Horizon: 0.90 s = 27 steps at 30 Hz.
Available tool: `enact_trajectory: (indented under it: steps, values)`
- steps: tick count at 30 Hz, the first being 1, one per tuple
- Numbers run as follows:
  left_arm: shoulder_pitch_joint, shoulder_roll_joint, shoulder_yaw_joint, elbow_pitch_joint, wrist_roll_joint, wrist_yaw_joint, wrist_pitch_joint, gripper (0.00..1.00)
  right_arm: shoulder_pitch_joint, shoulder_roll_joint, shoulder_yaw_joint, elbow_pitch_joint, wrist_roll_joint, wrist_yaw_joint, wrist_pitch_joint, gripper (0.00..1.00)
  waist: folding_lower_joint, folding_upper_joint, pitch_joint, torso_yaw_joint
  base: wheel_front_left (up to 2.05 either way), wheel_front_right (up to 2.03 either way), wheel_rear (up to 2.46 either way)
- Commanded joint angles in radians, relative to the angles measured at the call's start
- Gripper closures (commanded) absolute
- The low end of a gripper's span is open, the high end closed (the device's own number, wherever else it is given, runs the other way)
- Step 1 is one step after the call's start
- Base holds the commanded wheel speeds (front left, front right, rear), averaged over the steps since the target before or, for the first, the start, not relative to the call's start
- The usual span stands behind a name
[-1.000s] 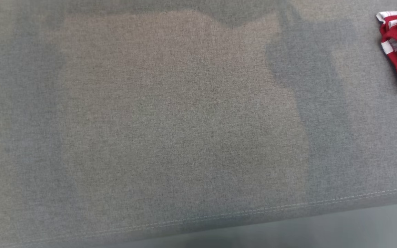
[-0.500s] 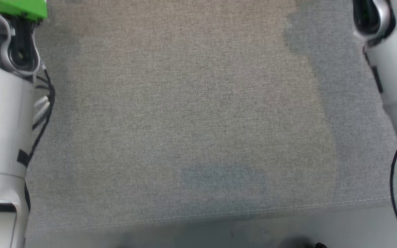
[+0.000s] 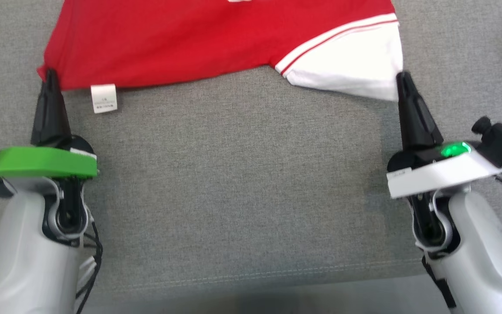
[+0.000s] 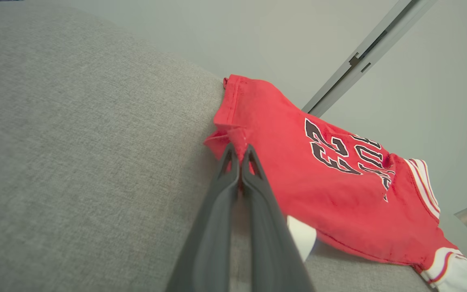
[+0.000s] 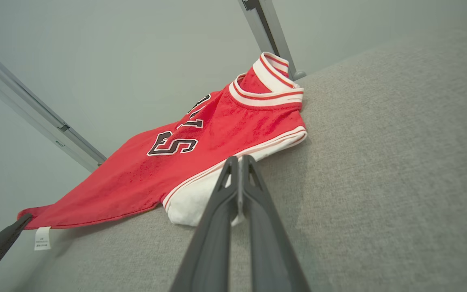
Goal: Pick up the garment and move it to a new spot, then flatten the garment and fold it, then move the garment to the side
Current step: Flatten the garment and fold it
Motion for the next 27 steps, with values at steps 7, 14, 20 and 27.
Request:
enact_trajectory:
  steps: [7, 14, 20, 27]
  values:
    - [0.264, 0.035, 0.000, -0.172, 0.022, 0.093, 0.030, 1.00, 0.245, 0.051, -0.060, -0.057, 0.039, 0.000, 0.005, 1.00, 0.0000, -0.0001, -0.100, -0.020, 0.00, 0.00, 0.00]
    - [0.473, 0.051, -0.011, -0.308, 0.016, 0.172, 0.088, 1.00, 0.426, 0.095, -0.098, -0.088, 0.088, 0.000, 0.061, 1.00, 0.0000, -0.0001, -0.192, -0.032, 0.00, 0.00, 0.00]
    - [0.588, 0.061, -0.005, -0.376, -0.006, 0.216, 0.128, 1.00, 0.537, 0.117, -0.118, -0.102, 0.098, 0.000, 0.117, 1.00, 0.0000, -0.0001, -0.252, -0.047, 0.00, 0.00, 0.00]
    - [0.707, 0.085, 0.005, -0.456, -0.028, 0.264, 0.184, 1.00, 0.662, 0.137, -0.155, -0.134, 0.096, 0.000, 0.227, 1.00, 0.0000, -0.0001, -0.298, -0.067, 0.00, 0.00, 0.00]
